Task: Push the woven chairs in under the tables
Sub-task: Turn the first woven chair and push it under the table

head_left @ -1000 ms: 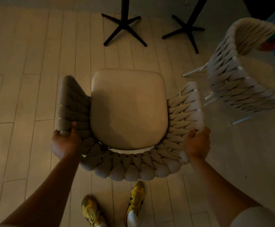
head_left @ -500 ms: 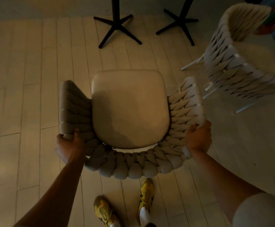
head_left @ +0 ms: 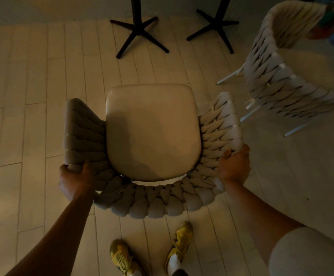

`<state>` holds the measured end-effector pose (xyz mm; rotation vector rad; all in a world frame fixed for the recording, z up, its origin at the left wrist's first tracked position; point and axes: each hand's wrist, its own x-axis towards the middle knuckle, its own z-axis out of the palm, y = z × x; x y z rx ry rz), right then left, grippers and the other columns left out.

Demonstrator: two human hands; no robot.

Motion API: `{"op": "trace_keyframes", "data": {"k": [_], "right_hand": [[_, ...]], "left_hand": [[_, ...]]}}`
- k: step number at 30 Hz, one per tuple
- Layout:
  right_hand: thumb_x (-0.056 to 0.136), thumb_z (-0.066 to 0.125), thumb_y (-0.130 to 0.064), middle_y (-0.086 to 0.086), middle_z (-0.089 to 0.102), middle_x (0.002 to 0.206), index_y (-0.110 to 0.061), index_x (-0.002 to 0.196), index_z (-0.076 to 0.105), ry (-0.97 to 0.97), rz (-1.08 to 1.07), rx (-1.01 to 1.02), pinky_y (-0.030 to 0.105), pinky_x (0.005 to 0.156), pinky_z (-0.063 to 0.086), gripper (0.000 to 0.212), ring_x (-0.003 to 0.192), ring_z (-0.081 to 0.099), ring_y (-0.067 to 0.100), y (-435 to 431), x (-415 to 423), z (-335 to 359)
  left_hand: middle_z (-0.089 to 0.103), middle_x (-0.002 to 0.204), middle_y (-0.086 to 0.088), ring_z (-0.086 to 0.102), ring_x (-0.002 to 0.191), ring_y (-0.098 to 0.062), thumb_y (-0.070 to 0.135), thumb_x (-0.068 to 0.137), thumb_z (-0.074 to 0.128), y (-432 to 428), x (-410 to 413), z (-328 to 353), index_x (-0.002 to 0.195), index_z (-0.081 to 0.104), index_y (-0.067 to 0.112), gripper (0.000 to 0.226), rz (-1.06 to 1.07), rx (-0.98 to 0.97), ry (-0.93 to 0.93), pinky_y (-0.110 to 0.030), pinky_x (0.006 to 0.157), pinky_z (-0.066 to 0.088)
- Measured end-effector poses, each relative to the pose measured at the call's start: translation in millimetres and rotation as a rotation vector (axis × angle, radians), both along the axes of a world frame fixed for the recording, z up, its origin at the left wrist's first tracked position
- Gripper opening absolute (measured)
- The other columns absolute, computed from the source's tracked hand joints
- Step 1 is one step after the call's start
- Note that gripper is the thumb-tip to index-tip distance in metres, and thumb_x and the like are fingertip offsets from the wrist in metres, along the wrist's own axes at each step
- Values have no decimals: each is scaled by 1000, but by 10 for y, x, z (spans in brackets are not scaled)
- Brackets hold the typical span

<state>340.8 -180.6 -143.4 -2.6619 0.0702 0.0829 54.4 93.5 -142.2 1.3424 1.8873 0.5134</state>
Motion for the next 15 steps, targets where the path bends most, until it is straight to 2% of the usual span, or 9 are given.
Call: {"op": "trace_keyframes", "data": {"k": [5,12,15], "right_hand": [[104,53,-20,28,59,129,2,146,38,-27,46,-7,49,81,51,50,105,63,47,-57,199,-16],[102,55,-18,32,60,126,4,140,43,-28,96,13,51,79,50,45,102,63,52,-219,711,-15],[102,55,-19,31,59,127,4,141,42,-22,115,1,51,79,51,46,101,64,51,-293,899,-11]], "left_hand": [[63,107,-9,65,97,-31,23,85,77,-219,100,72,122,54,19,43,7,-32,-72,-51,88,57],[66,102,-9,69,92,-33,18,77,79,-568,404,-37,105,48,33,45,64,-22,-59,-57,84,60],[65,105,-11,68,94,-34,14,78,79,-698,525,-85,109,50,31,45,84,-14,-52,-57,85,60]]}}
